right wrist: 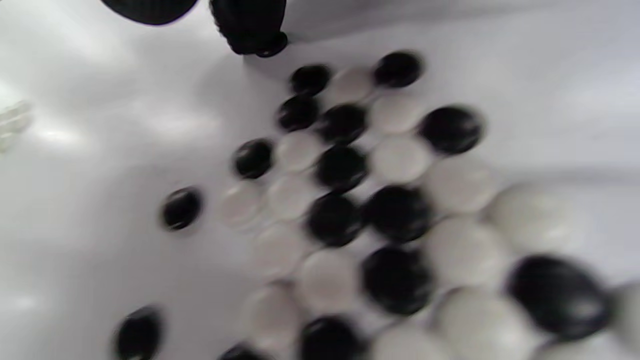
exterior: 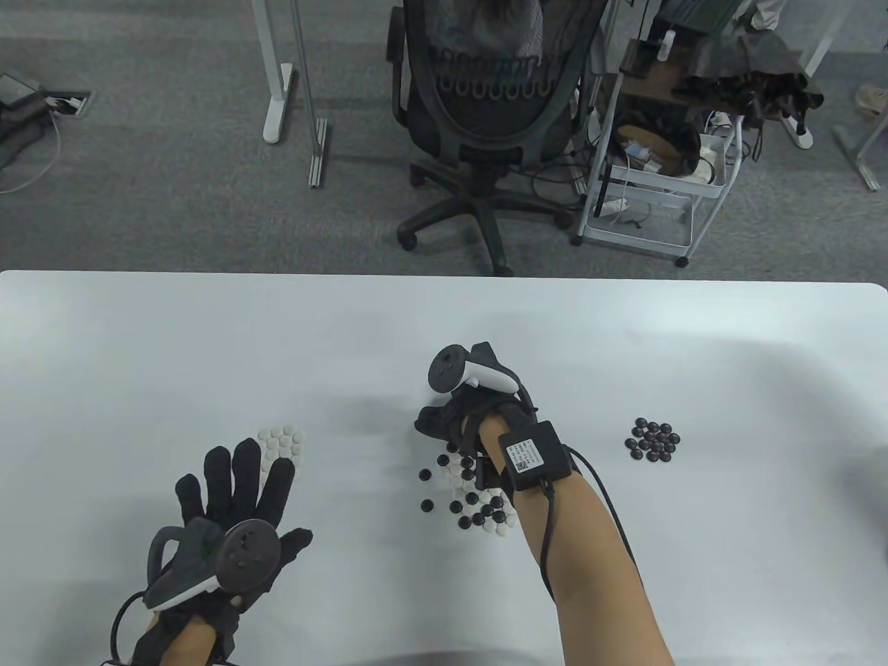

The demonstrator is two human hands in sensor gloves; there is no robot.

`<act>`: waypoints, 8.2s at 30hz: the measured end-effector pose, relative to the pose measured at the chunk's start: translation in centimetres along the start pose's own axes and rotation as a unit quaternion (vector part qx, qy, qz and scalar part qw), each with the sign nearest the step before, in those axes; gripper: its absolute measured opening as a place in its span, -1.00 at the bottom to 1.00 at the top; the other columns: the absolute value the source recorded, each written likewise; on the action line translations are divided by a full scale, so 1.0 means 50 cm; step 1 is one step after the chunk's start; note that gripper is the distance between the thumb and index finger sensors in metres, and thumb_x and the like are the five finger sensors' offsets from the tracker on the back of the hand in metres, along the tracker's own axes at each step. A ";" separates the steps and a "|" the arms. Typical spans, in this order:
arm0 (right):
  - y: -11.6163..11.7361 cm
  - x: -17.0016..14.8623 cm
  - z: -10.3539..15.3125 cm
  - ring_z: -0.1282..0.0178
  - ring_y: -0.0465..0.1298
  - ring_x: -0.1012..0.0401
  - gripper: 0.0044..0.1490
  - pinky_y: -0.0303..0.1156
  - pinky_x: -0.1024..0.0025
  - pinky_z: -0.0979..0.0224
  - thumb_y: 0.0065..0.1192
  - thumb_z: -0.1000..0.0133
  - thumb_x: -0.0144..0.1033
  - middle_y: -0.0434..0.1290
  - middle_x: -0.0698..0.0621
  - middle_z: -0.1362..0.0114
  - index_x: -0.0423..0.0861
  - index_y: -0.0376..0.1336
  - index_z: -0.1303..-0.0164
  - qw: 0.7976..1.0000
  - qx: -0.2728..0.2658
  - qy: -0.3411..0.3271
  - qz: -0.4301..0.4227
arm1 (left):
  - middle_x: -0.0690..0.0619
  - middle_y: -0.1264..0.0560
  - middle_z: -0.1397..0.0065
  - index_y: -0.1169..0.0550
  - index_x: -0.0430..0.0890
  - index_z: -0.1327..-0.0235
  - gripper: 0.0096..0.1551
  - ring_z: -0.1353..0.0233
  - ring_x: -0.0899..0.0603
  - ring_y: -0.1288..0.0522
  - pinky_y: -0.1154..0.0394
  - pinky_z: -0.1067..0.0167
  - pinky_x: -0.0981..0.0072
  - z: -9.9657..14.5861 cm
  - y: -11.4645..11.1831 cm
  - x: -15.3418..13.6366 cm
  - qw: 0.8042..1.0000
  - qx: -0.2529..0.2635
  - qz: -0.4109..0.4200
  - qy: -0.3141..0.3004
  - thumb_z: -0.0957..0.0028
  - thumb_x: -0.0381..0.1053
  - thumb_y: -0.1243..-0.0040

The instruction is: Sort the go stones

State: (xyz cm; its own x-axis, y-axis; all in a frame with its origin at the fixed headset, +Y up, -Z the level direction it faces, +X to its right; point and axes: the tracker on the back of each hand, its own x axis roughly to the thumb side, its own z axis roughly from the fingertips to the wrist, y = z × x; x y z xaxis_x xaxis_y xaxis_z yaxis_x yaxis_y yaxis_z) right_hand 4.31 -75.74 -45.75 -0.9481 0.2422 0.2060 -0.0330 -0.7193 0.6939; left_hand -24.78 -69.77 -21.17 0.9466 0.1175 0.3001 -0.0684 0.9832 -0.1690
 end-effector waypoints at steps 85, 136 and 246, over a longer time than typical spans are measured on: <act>-0.015 -0.419 0.178 -0.51 -0.54 -0.38 -0.19 -0.47 -0.63 -0.31 -0.15 -0.19 0.16 -0.42 -0.33 -0.68 -0.02 0.19 -0.59 0.976 0.025 0.188 -0.104 | -0.55 0.50 -0.65 0.18 -0.19 -0.76 -0.06 -0.46 -0.66 0.55 0.43 -0.20 -0.76 0.006 0.007 -0.002 1.000 0.015 0.010 -0.004 -0.32 0.25 0.24; 0.004 -0.317 0.150 -0.51 -0.55 -0.36 -0.21 -0.48 -0.64 -0.32 -0.21 -0.15 0.17 -0.45 -0.29 -0.67 0.08 0.17 -0.58 0.994 0.046 0.090 -0.028 | -0.54 0.51 -0.64 0.18 -0.19 -0.76 -0.06 -0.47 -0.66 0.55 0.43 -0.20 -0.76 0.003 0.005 -0.001 1.000 0.009 0.008 -0.014 -0.33 0.24 0.24; 0.044 0.062 0.030 -0.47 -0.61 -0.35 -0.16 -0.50 -0.62 -0.32 -0.16 -0.17 0.16 -0.55 -0.31 -0.63 0.05 0.04 -0.67 0.996 0.047 -0.063 0.031 | -0.54 0.51 -0.65 0.16 -0.19 -0.77 -0.07 -0.47 -0.66 0.55 0.43 -0.20 -0.76 0.018 0.016 -0.008 0.999 0.024 0.026 -0.013 -0.33 0.24 0.23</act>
State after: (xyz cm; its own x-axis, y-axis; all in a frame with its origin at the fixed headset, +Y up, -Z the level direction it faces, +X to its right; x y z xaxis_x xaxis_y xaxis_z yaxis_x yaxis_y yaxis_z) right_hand 1.77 -75.60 -42.55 -0.9001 0.2826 0.3315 0.0604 -0.6726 0.7375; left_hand -25.49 -68.90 -20.59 0.9330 0.1720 0.3160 -0.1336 0.9812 -0.1394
